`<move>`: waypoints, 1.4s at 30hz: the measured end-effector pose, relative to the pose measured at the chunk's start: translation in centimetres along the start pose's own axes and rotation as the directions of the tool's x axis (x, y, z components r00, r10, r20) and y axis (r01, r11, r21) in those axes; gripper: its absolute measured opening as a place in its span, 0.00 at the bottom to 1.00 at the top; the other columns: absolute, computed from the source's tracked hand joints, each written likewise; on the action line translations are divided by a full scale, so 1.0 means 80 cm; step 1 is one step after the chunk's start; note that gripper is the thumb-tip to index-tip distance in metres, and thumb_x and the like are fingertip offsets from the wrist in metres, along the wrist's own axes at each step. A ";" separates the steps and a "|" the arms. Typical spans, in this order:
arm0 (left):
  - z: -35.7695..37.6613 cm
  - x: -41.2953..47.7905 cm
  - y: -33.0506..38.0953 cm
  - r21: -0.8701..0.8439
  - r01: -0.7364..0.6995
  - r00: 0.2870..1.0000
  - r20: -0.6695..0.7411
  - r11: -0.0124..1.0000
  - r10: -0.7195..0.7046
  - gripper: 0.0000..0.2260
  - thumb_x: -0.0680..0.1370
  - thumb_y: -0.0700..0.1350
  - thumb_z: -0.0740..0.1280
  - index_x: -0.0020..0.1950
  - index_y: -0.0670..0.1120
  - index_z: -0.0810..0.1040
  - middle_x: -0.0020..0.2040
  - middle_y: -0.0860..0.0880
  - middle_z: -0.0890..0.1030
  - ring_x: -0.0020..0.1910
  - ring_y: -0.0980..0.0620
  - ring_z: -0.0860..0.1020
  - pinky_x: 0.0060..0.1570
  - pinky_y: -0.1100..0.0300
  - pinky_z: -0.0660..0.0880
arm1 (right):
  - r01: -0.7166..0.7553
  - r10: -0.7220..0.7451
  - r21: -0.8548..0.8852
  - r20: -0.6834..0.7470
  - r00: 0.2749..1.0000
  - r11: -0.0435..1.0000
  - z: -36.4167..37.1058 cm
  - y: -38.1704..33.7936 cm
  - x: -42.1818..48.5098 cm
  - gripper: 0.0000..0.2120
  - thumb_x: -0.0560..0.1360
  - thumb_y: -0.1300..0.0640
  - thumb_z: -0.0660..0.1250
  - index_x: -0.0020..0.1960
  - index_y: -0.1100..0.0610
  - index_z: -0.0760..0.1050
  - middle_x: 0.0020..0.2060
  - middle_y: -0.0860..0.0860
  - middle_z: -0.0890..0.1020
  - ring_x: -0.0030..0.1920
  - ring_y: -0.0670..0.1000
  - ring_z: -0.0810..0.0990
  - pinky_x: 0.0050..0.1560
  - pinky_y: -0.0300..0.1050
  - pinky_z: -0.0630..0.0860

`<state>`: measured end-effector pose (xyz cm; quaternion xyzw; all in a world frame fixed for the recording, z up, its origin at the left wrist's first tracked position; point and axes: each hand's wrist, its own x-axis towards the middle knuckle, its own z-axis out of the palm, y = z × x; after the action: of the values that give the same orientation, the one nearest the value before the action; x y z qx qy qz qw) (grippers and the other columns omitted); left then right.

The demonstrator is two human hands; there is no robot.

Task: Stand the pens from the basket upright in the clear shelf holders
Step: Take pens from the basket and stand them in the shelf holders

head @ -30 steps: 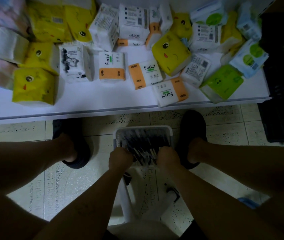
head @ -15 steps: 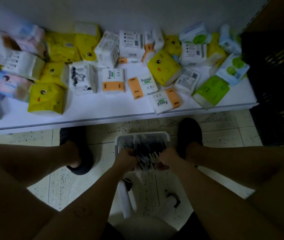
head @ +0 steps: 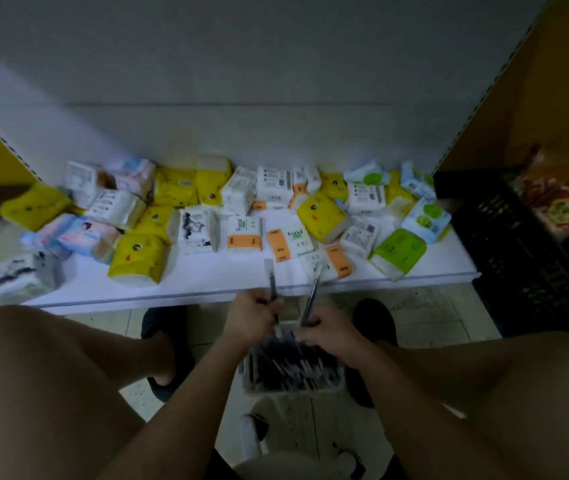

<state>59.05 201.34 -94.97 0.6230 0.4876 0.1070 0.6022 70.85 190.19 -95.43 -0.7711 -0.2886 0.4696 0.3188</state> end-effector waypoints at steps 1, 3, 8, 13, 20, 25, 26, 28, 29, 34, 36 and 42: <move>-0.010 -0.003 0.016 -0.016 -0.065 0.998 -0.007 0.998 0.065 0.07 0.75 0.40 0.71 0.41 0.38 0.79 0.43 0.42 0.83 0.44 0.42 0.82 0.51 0.43 0.79 | 0.049 -0.050 -0.020 -0.056 0.997 0.999 -0.006 -0.018 -0.004 0.09 0.71 0.64 0.70 0.34 0.55 0.75 0.30 0.49 0.77 0.34 0.48 0.76 0.37 0.40 0.71; -0.034 -0.009 0.047 0.024 -0.205 0.978 -0.021 0.978 0.206 0.07 0.74 0.39 0.72 0.51 0.41 0.79 0.40 0.49 0.81 0.43 0.45 0.83 0.48 0.44 0.80 | 0.132 -0.136 -0.040 -0.147 0.980 0.990 -0.017 -0.054 -0.011 0.09 0.71 0.65 0.69 0.35 0.55 0.74 0.33 0.50 0.78 0.38 0.50 0.77 0.41 0.43 0.73; -0.086 -0.037 0.126 0.027 -0.504 0.863 -0.039 0.863 0.505 0.41 0.73 0.32 0.71 0.77 0.57 0.54 0.41 0.50 0.78 0.35 0.48 0.82 0.40 0.46 0.80 | 0.412 -0.403 0.012 -0.184 0.897 0.911 -0.043 -0.149 -0.031 0.11 0.72 0.73 0.66 0.41 0.59 0.71 0.37 0.55 0.77 0.40 0.59 0.75 0.42 0.40 0.75; -0.132 -0.073 0.212 0.061 -0.673 0.737 -0.028 0.737 0.675 0.46 0.72 0.31 0.71 0.72 0.71 0.54 0.44 0.53 0.76 0.33 0.46 0.82 0.31 0.48 0.81 | 0.569 -0.572 -0.082 -0.216 0.792 0.819 -0.074 -0.237 -0.057 0.07 0.75 0.61 0.68 0.43 0.50 0.77 0.39 0.49 0.83 0.42 0.51 0.84 0.48 0.55 0.81; -0.190 -0.111 0.311 0.168 -0.793 0.581 -0.083 0.586 0.810 0.38 0.73 0.33 0.71 0.68 0.67 0.59 0.48 0.50 0.76 0.33 0.45 0.82 0.31 0.45 0.79 | 0.742 -0.751 -0.169 -0.301 0.588 0.649 -0.106 -0.343 -0.104 0.29 0.70 0.62 0.72 0.65 0.45 0.66 0.41 0.43 0.81 0.37 0.47 0.82 0.43 0.53 0.82; -0.223 -0.134 0.378 0.274 -0.835 0.461 -0.122 0.477 0.879 0.37 0.72 0.34 0.73 0.66 0.67 0.60 0.48 0.50 0.78 0.33 0.49 0.83 0.30 0.53 0.81 | 0.867 -0.859 -0.150 -0.294 0.420 0.475 -0.125 -0.405 -0.137 0.61 0.69 0.69 0.74 0.68 0.23 0.35 0.47 0.47 0.77 0.32 0.54 0.83 0.39 0.57 0.83; -0.228 -0.138 0.390 0.305 -0.839 0.435 -0.121 0.451 0.892 0.36 0.72 0.35 0.73 0.65 0.67 0.60 0.48 0.51 0.78 0.33 0.51 0.83 0.30 0.55 0.81 | 0.869 -0.869 -0.177 -0.287 0.403 0.462 -0.129 -0.417 -0.142 0.60 0.69 0.68 0.74 0.68 0.22 0.35 0.47 0.48 0.77 0.32 0.54 0.83 0.40 0.58 0.83; -0.236 -0.145 0.413 0.347 -0.845 0.388 -0.122 0.406 0.913 0.33 0.73 0.38 0.73 0.64 0.67 0.60 0.47 0.52 0.78 0.33 0.52 0.83 0.28 0.56 0.80 | 0.869 -0.886 -0.235 -0.280 0.369 0.436 -0.137 -0.441 -0.149 0.58 0.69 0.68 0.75 0.68 0.22 0.38 0.49 0.48 0.77 0.32 0.52 0.84 0.39 0.54 0.83; -0.240 -0.147 0.423 0.360 -0.847 0.368 -0.131 0.390 0.921 0.32 0.74 0.39 0.72 0.64 0.66 0.60 0.47 0.52 0.77 0.34 0.52 0.83 0.28 0.56 0.80 | 0.875 -0.896 -0.248 -0.275 0.348 0.416 -0.140 -0.452 -0.152 0.57 0.69 0.68 0.75 0.68 0.23 0.40 0.50 0.49 0.77 0.32 0.51 0.84 0.39 0.50 0.83; -0.270 -0.153 0.471 0.448 -0.835 0.259 -0.191 0.319 0.947 0.25 0.76 0.43 0.70 0.65 0.62 0.63 0.38 0.53 0.79 0.39 0.55 0.81 0.39 0.58 0.80 | 0.902 -0.916 -0.278 -0.325 0.235 0.330 -0.155 -0.510 -0.153 0.44 0.72 0.67 0.72 0.68 0.32 0.51 0.46 0.51 0.79 0.34 0.48 0.84 0.39 0.43 0.83; -0.281 -0.154 0.491 0.464 -0.823 0.246 -0.227 0.327 0.942 0.24 0.75 0.44 0.71 0.64 0.60 0.65 0.42 0.53 0.79 0.39 0.55 0.81 0.41 0.60 0.80 | 0.906 -0.910 -0.287 -0.364 0.198 0.312 -0.162 -0.532 -0.148 0.38 0.74 0.65 0.71 0.67 0.34 0.55 0.45 0.50 0.80 0.34 0.49 0.83 0.40 0.46 0.83; -0.315 -0.145 0.538 0.450 -0.818 0.213 -0.341 0.358 0.916 0.15 0.76 0.44 0.70 0.59 0.53 0.70 0.49 0.52 0.79 0.39 0.56 0.82 0.38 0.62 0.81 | 0.934 -0.905 -0.281 -0.417 0.086 0.218 -0.177 -0.593 -0.123 0.24 0.76 0.61 0.69 0.65 0.40 0.66 0.43 0.46 0.78 0.35 0.47 0.84 0.36 0.40 0.82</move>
<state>55.66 217.74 -46.58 0.7770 0.2082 0.5541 0.2144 72.97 209.65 -48.87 -0.5001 -0.5981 -0.0446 0.6247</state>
